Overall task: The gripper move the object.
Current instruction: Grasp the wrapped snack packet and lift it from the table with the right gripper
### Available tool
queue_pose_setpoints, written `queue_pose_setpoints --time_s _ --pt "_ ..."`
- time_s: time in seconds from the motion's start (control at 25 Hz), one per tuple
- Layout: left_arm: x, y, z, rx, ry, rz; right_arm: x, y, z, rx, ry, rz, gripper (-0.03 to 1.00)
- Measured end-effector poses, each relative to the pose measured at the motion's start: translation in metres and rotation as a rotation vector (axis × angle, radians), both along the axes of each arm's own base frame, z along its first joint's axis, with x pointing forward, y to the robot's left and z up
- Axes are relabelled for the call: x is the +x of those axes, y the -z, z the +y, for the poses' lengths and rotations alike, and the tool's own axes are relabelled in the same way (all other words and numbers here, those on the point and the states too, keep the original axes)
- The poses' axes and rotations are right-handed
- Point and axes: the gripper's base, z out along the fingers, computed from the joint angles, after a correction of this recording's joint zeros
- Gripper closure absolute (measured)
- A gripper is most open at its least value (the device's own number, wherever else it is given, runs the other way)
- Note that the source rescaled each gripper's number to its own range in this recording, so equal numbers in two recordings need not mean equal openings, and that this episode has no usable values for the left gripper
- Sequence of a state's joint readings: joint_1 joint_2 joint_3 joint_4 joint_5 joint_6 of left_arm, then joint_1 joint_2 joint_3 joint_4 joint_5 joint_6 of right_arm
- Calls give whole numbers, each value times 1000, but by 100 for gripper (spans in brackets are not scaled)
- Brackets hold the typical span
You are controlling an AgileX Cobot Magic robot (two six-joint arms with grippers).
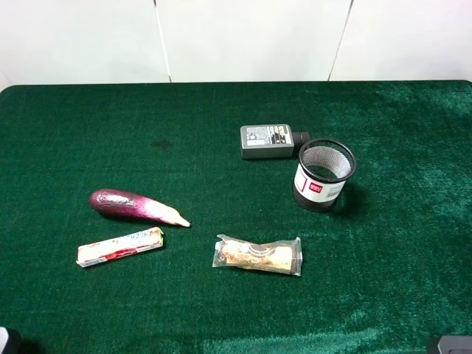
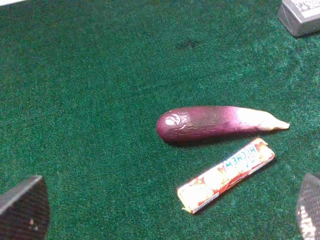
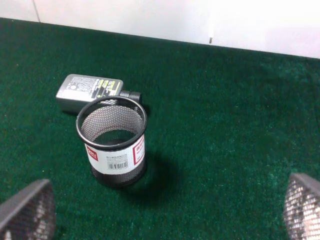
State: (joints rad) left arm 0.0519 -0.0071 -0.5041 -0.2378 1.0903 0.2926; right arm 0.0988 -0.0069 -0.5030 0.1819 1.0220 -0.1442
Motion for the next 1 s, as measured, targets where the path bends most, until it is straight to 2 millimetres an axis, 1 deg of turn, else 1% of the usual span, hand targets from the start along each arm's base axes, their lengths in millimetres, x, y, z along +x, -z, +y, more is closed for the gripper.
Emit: queue_pose_setpoints --time_s 0.16,0.32,0.44,0.52,0.76,1.0 --pt "0 0 0 0 0 0 2 -2 1 7 -6 15 -3" --pt "0 0 0 0 0 0 16 -14 5 27 -22 87 -3" --pt "0 0 0 0 0 0 34 -23 9 37 -39 170 -3" --pt "0 0 0 0 0 0 46 -26 11 13 -62 219 -3" --pt "0 0 0 0 0 0 83 -21 19 -95 -182 376 -3" --pt "0 0 0 0 0 0 111 -14 40 -194 -357 509 -3"
